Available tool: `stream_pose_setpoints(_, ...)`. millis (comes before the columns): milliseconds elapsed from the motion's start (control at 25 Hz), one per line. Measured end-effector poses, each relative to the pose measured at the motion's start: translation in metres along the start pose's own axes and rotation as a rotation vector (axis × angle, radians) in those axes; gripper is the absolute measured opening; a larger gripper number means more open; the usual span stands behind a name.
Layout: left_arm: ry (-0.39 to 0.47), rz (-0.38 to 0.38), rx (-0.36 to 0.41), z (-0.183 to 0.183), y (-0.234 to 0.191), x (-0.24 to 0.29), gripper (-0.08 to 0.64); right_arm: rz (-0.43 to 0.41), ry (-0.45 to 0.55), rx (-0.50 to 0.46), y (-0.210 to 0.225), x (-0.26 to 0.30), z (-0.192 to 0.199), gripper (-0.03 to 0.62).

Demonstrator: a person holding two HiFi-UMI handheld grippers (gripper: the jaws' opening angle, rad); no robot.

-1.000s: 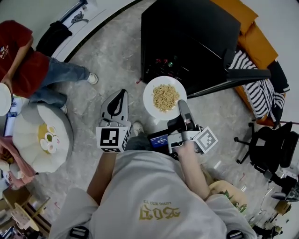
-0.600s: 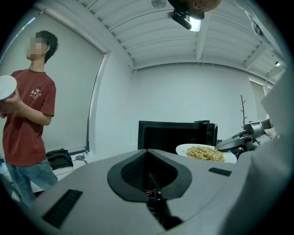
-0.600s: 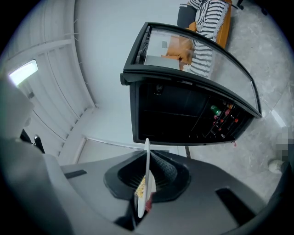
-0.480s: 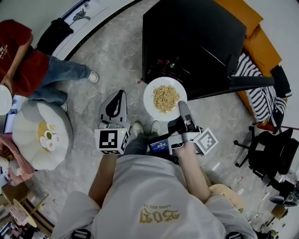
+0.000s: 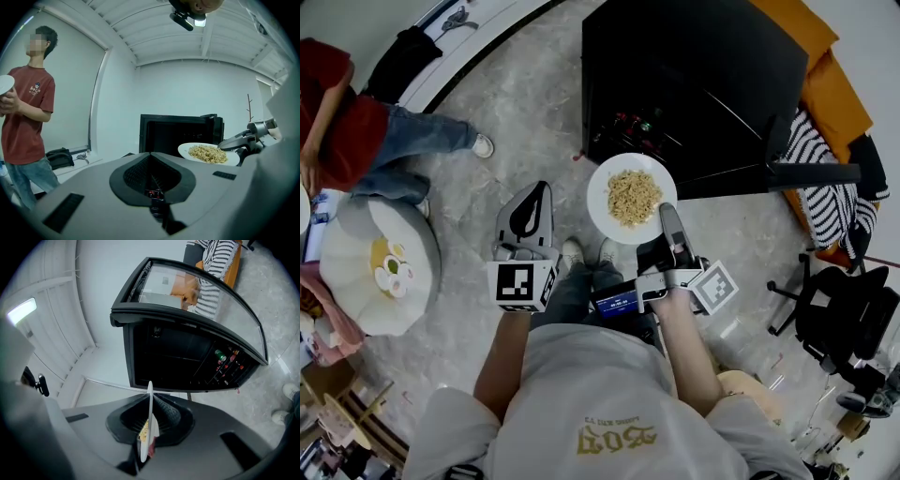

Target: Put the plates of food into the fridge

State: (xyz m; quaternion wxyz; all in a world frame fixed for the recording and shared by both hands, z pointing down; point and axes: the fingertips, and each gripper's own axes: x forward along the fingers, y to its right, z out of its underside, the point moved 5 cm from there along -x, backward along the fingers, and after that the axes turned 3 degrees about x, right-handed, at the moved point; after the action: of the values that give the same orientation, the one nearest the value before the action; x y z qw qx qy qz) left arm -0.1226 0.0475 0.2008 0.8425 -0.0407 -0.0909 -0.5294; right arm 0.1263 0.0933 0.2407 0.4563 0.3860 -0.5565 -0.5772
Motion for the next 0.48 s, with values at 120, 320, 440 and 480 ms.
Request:
stream_pose_setpoints(120,-0.002,0.000,0.005,0.005,-0.001,0.006,0.006,-0.002,-0.004,-0.015,0.004,0.005,-0.003,0.021)
stream_pose_setpoints(320,-0.015,0.027,0.029,0.016,0.004,0.019,0.006,0.004,-0.005,-0.036,0.015,0.013,-0.008,0.021)
stream_pose_setpoints(440,-0.015,0.023,0.024,0.023,0.005,0.023,0.006,0.008,-0.010,-0.035,0.022,0.015,-0.009,0.021)
stream_pose_setpoints(480,-0.012,0.022,0.021,0.025,0.005,0.023,0.006,0.007,-0.011,-0.036,0.023,0.015,-0.008,0.021)
